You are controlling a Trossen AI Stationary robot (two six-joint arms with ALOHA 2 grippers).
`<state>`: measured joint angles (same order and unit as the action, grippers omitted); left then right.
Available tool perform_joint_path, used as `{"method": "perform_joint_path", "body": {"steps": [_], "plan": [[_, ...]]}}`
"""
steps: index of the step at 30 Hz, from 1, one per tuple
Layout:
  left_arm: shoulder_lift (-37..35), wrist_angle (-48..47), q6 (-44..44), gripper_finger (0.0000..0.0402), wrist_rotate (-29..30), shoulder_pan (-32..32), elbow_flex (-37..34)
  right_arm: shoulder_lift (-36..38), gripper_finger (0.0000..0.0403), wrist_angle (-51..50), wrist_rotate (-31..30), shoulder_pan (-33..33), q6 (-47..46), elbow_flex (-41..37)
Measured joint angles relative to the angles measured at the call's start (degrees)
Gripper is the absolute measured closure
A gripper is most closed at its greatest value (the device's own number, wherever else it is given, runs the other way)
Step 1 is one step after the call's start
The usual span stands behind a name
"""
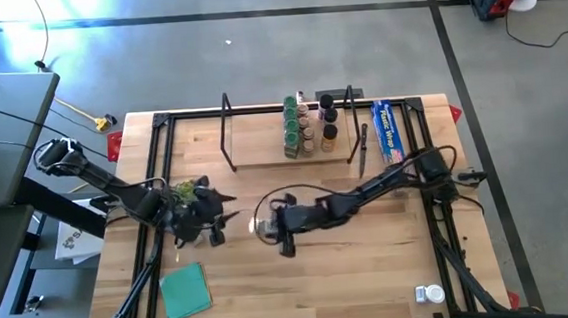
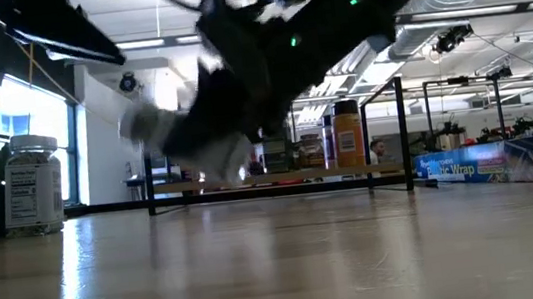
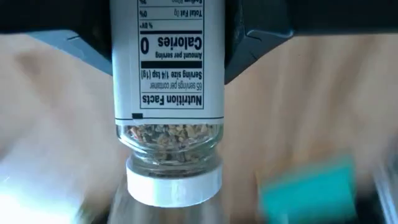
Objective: Shelf spices
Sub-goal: Put the white seasoning bottle on the shelf
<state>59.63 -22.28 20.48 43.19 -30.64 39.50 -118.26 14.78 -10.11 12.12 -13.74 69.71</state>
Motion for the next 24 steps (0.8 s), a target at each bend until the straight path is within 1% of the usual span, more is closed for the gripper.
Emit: {"method": "perform_joint_path", "body": {"steps": [1, 3, 6, 9, 12, 15, 21, 24], "plan": [[0.0, 5.8, -2.7, 0.0225, -0.2, -0.4, -1.8, 0.8, 0.0217, 5.0, -1.4, 0.3, -1.3, -2.1], [0.0, 18.6, -7.4, 0.0225, -2.6, -0.5, -6.0, 1.5, 0.0217, 12.8, -3.9, 0.8, -3.4, -5.4], [0.0, 35.0, -11.9, 0.0225, -6.6, -0.1, -11.9, 1.3, 0.0217, 18.8, -6.2, 1.6, -4.3, -8.0], [-0.1, 46.0, -13.1, 0.0224, -6.7, 0.7, -15.6, 1.4, 0.0217, 22.3, -9.2, 2.4, -4.3, -8.3], [-0.1, 51.5, -11.4, 0.0220, -6.9, 1.5, -18.3, 1.5, 0.0217, 25.9, -11.0, 3.0, -3.8, -8.9], [-0.1, 54.2, -7.5, 0.0204, -7.5, 2.2, -20.0, 1.5, 0.0217, 30.4, -11.4, 3.2, -1.9, -8.8], [-0.2, 57.5, -6.2, 0.0143, -15.4, 4.5, -21.2, 1.7, 0.0217, 35.5, -12.7, 3.3, 0.9, -8.8], [-0.2, 58.5, -7.3, 0.0115, -15.7, 5.6, -21.2, 1.7, 0.0217, 37.3, -13.1, 2.9, 1.0, -8.8]]}}
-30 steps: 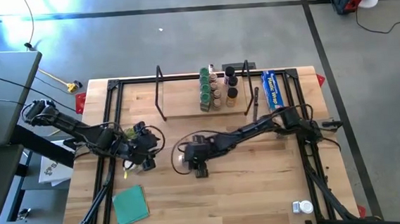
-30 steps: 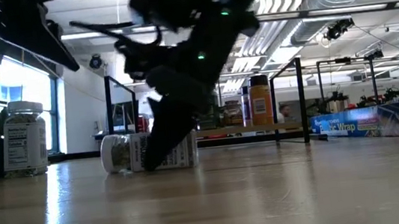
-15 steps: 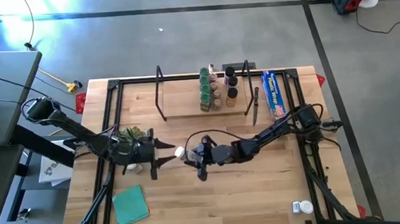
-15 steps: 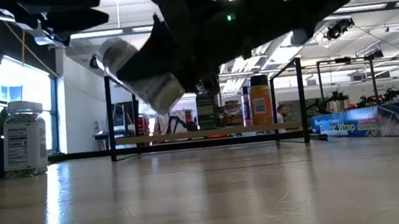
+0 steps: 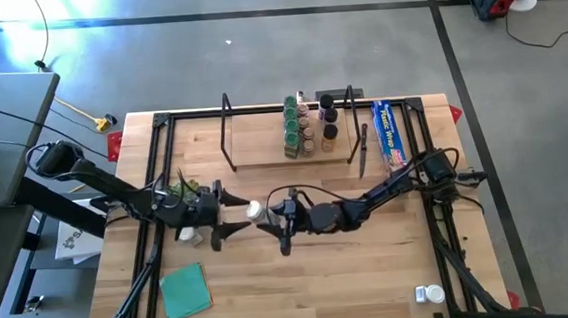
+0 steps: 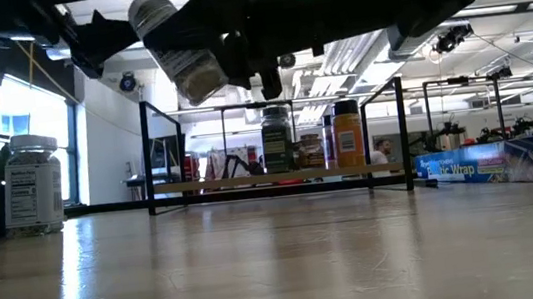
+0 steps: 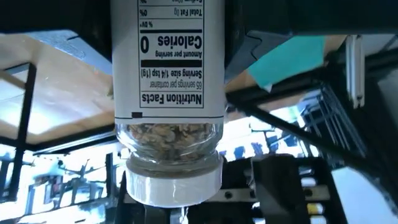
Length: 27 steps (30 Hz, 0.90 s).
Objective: Shelf spices
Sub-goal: Put the white seasoning bottle on the shelf
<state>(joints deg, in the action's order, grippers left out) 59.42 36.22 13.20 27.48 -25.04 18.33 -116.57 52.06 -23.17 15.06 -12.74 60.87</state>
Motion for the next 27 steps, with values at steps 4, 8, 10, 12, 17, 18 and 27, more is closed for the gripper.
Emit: {"method": "perform_joint_path", "body": {"steps": [4, 8, 10, 12, 17, 18, 27], "plan": [[0.2, 1.1, -1.4, 0.0100, 0.0, 1.1, 0.0, 0.0, 0.0217, 3.7, -0.7, -0.1, 1.3, 0.1], [0.2, 1.4, -0.9, 0.0098, -0.4, 2.4, -0.1, 0.1, 0.0217, 7.6, -1.0, -0.1, 3.1, 0.2], [0.4, 2.1, -1.2, 0.0098, -1.5, 2.8, -0.1, 0.1, 0.0217, 8.9, -0.8, -0.1, 4.2, 0.2], [0.4, 5.4, -2.5, 0.0098, -3.4, 3.2, -0.1, 0.1, 0.0217, 9.5, -0.7, -0.3, 4.4, 0.2], [0.3, 10.5, -4.8, 0.0098, -6.6, 4.2, -0.1, 0.1, 0.0217, 9.1, 1.1, -0.8, 4.2, 0.2], [0.3, 11.1, -4.8, 0.0098, -7.2, 4.6, -0.1, 0.1, 0.0217, 9.2, 1.2, -0.8, 4.2, 0.2], [4.2, 15.4, -4.4, 0.0098, -8.5, 7.2, 0.0, 0.1, 0.0217, 9.1, 2.0, -0.9, 4.2, 0.2]]}}
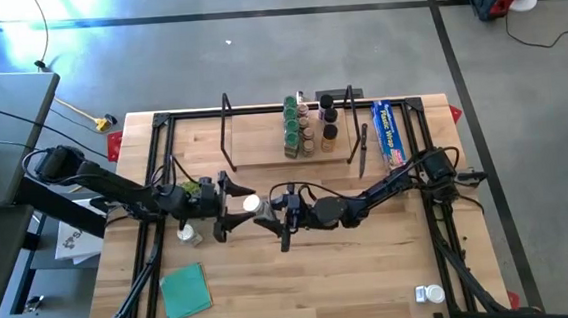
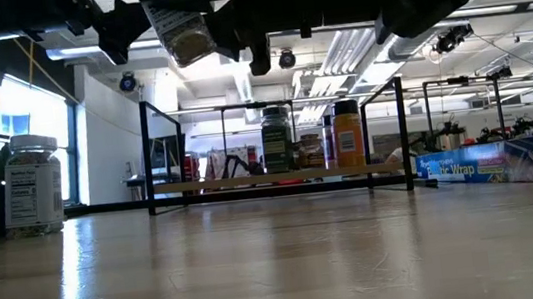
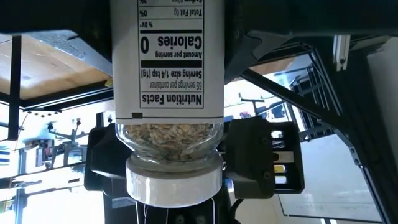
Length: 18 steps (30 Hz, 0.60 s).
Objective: Shelf spices
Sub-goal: Put the white seasoning bottle on the shelf
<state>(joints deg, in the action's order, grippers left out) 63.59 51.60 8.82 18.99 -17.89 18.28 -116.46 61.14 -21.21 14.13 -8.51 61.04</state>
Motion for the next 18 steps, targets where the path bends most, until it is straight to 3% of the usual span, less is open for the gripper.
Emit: {"method": "perform_joint_path", "body": {"steps": [6, 14, 18], "plan": [[2.1, 2.6, -0.6, 0.0120, -1.0, 0.3, 0.1, 0.0, 0.0217, 0.0, 0.0, 0.0, 0.0, 0.0], [2.1, 4.0, -2.3, 0.0209, -3.4, 0.3, 0.1, 0.0, 0.0217, 0.4, 0.0, 0.0, 0.0, 0.0], [2.1, 4.2, -3.3, 0.0209, -4.2, 0.3, 0.6, 0.0, 0.0176, 0.0, 0.1, 0.0, -0.1, 0.1]]}}
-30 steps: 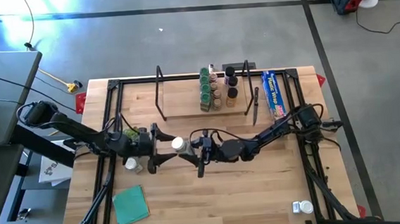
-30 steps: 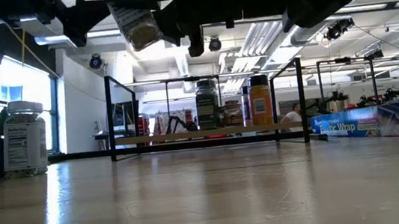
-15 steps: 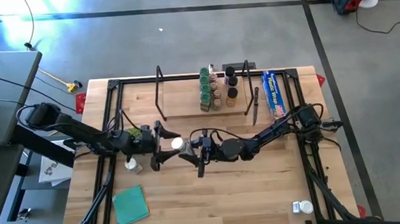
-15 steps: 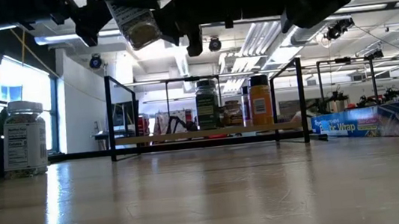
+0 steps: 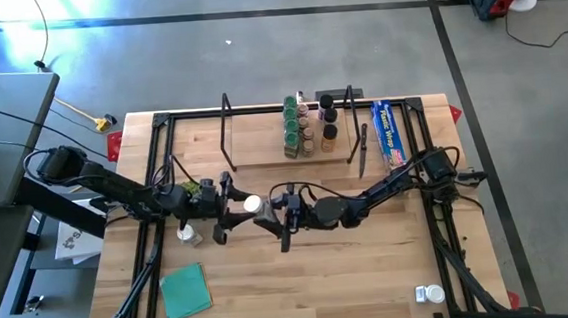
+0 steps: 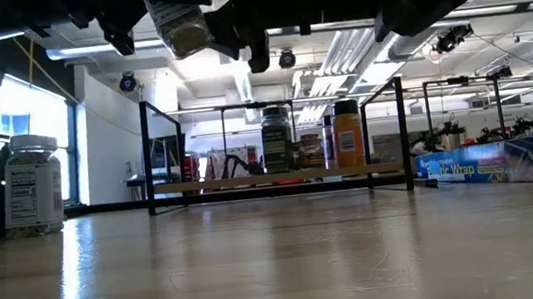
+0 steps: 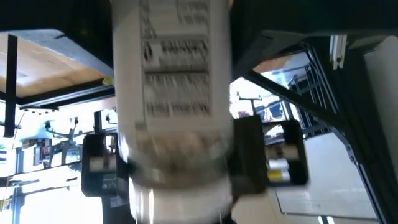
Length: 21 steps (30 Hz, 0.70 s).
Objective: Shelf spices
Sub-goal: Put the white seasoning bottle on the shelf
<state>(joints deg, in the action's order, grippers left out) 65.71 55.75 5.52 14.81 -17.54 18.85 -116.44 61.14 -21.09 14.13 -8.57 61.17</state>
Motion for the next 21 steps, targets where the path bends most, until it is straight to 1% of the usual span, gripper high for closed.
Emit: {"method": "perform_joint_path", "body": {"steps": [2, 4, 6, 8, 11, 13, 15, 18, 21], "plan": [[-0.1, -1.3, -0.3, 0.0209, -0.3, 0.0, 1.2, 0.0, 0.0154, -2.0, 0.0, 0.0, 0.0, 0.0], [-0.6, -5.5, -0.7, 0.0209, -0.4, 0.2, 3.1, 0.5, 0.0144, -6.2, 0.0, 0.0, -0.2, 0.0], [-1.7, -13.8, -0.7, 0.0209, -0.5, 1.2, 6.3, 2.0, 0.0140, -13.5, -0.3, 0.0, -1.3, 0.0], [-3.1, -24.8, -1.4, 0.0209, -0.6, 2.5, 10.4, 4.0, 0.0139, -22.7, -1.4, 0.0, -3.4, -0.1], [-3.9, -39.4, -5.6, 0.0209, 0.3, 5.8, 17.0, 7.2, 0.0138, -36.0, -3.7, 0.5, -6.8, -0.1], [-3.9, -45.4, -9.5, 0.0209, 0.2, 9.2, 20.8, 8.7, 0.0137, -42.4, -6.3, 1.4, -8.5, -0.1], [-3.8, -48.4, -13.1, 0.0209, -1.6, 13.7, 23.7, 9.7, 0.0137, -45.9, -8.9, 2.8, -9.4, -0.1], [-3.7, -49.3, -16.6, 0.0209, -8.0, 22.3, 25.1, 10.6, 0.0136, -48.7, -14.4, 5.3, -9.5, -0.1], [-2.8, -48.6, -17.8, 0.0209, -14.8, 33.2, 25.3, 10.8, 0.0136, -49.3, -21.7, 8.0, -9.4, -0.1]]}}
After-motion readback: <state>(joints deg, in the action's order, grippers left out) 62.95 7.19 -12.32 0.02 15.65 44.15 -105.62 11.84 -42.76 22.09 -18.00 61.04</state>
